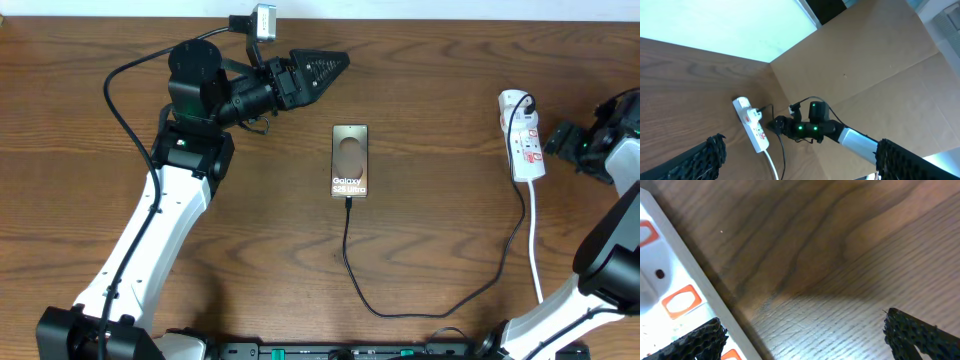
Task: Plug charger to phone and switch on socket
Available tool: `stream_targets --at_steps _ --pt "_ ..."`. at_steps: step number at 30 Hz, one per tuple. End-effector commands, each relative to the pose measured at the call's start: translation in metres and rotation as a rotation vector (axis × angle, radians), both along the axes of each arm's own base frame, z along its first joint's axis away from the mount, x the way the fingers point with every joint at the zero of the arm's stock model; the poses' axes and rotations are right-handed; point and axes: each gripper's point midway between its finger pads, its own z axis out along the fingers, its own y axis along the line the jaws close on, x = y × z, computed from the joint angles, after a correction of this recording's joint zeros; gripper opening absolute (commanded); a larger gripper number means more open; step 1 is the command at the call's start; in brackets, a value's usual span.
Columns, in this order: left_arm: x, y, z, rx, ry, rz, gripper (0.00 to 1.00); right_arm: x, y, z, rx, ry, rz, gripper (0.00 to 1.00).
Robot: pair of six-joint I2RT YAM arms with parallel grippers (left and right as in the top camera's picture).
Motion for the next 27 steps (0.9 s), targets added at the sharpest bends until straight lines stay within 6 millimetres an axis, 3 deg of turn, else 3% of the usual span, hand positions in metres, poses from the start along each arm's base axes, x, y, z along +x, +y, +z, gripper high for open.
stream_targets --at_steps 1,16,27 --pt "-0.001 0.001 0.009 0.002 -0.040 -0.003 0.97 0.010 0.005 0.003 0.048 -0.049 0.007 0.99" --pt "-0.001 0.001 0.009 0.002 -0.040 -0.003 0.97 0.028 0.002 0.011 0.032 -0.131 0.027 0.99" --pt "-0.001 0.001 0.009 0.002 -0.040 -0.003 0.97 0.031 0.017 -0.019 0.118 -0.110 0.061 0.99"
